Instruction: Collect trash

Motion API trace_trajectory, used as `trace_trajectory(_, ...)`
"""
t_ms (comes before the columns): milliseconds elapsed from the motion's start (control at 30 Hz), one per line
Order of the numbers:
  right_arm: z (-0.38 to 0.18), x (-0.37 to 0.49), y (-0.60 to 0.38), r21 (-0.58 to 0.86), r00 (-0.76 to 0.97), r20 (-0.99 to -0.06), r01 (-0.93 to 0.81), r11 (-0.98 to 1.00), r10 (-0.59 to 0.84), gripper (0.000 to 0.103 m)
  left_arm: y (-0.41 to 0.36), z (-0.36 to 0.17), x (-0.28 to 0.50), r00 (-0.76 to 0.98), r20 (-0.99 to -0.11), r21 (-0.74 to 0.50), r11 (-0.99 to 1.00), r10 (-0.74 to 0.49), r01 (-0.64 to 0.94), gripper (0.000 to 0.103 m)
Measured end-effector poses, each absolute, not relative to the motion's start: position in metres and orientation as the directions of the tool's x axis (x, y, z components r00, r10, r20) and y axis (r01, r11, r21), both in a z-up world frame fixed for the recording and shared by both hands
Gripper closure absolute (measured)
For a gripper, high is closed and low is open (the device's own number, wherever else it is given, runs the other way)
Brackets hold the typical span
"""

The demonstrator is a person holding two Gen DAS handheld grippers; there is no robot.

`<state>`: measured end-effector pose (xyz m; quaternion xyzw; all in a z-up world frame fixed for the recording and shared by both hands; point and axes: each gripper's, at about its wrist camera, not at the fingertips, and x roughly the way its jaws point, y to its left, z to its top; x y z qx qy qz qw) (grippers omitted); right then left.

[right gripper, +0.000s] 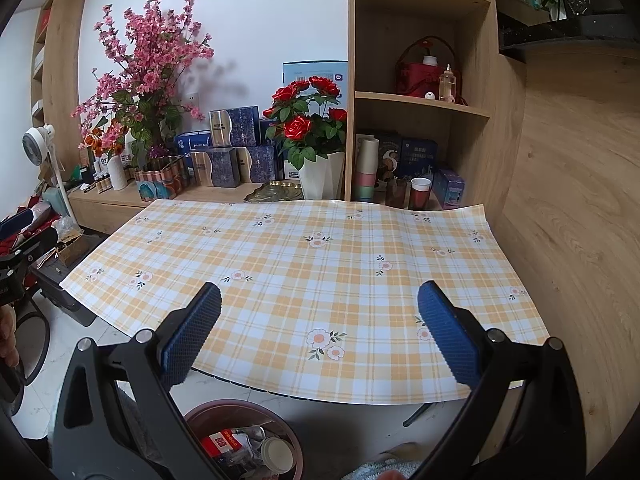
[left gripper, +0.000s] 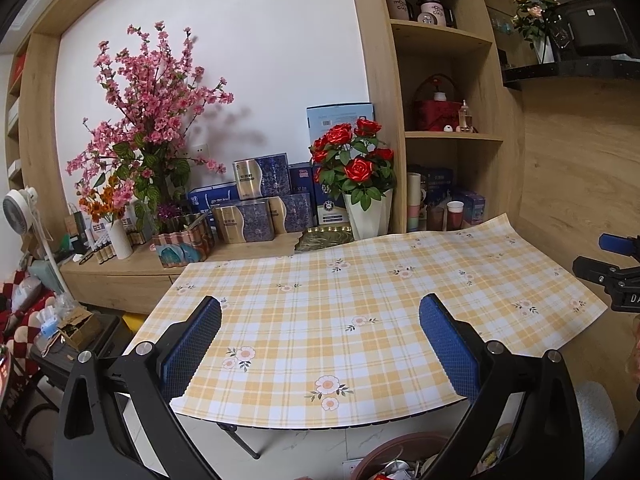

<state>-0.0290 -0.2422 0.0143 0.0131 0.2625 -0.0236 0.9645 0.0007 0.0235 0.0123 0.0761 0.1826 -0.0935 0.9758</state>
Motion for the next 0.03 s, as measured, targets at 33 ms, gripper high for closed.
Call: trace_trajectory(33,0.0142,-0.0291,-0.2422,0.012,0.861,-0.507,0.053,0.999,-0.040,0.006,0.0234,0.0118,0.0009,0.917,-0.371,0.116,0.972,-0.150,0.206,0.006)
